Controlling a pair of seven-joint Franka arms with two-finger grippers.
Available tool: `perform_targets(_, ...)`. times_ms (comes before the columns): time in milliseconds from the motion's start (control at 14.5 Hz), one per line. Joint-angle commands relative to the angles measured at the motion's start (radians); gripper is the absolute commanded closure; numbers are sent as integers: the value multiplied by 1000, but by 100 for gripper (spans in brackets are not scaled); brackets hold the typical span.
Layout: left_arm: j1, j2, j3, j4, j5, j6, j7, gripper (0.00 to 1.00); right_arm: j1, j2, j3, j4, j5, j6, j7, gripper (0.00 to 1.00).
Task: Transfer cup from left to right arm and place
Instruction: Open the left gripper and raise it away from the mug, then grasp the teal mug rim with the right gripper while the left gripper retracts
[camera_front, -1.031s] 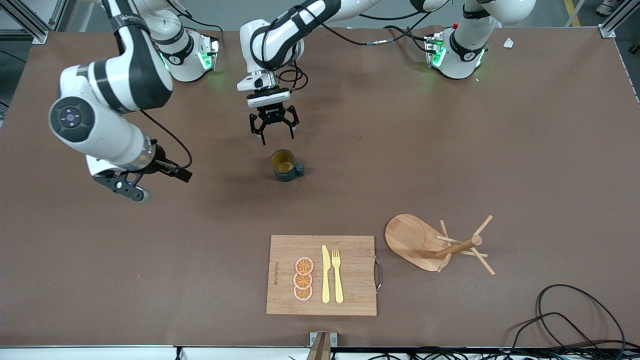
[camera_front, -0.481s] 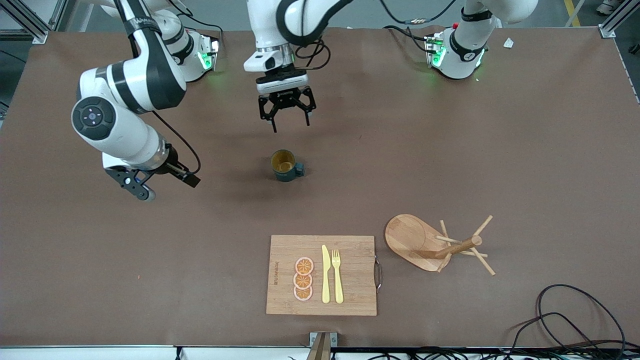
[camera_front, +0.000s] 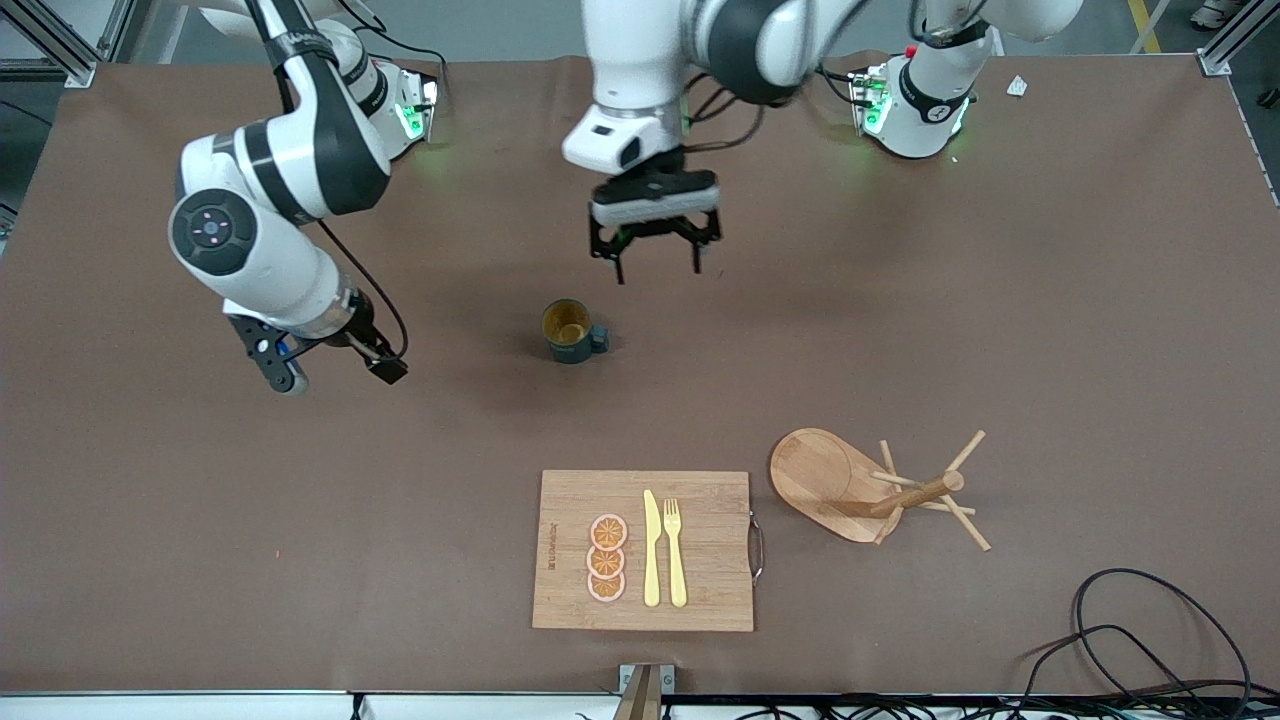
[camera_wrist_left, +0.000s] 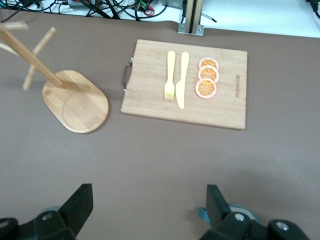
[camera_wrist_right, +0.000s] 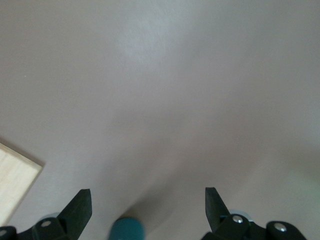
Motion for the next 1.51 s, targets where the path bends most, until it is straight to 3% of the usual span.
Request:
perform_targets(0,130,-15,-10,77,-144,-58,237,0,52,5,-2,-11,47,24,212,0)
perform_targets(275,309,-9,-4,160,-275,-138,521,0,169,7,0,-47,48,73,517,0)
perform_targets(619,493,-1,-3,210,-341,-252,751,0,324,102,0,-86,50,225,895,0)
perform_targets(894,605,-9,-3,205,-361,-296,862,0,373,160,1,-87,50,259,993,0)
perform_targets(1169,626,-38,-1,197,-361,-370,965,0,396,209,1,-87,51,282,1042,1)
perform_targets(1444,635,-116,-1,130,-363,-393,982,0,434,237,1,-87,50,305,1042,19)
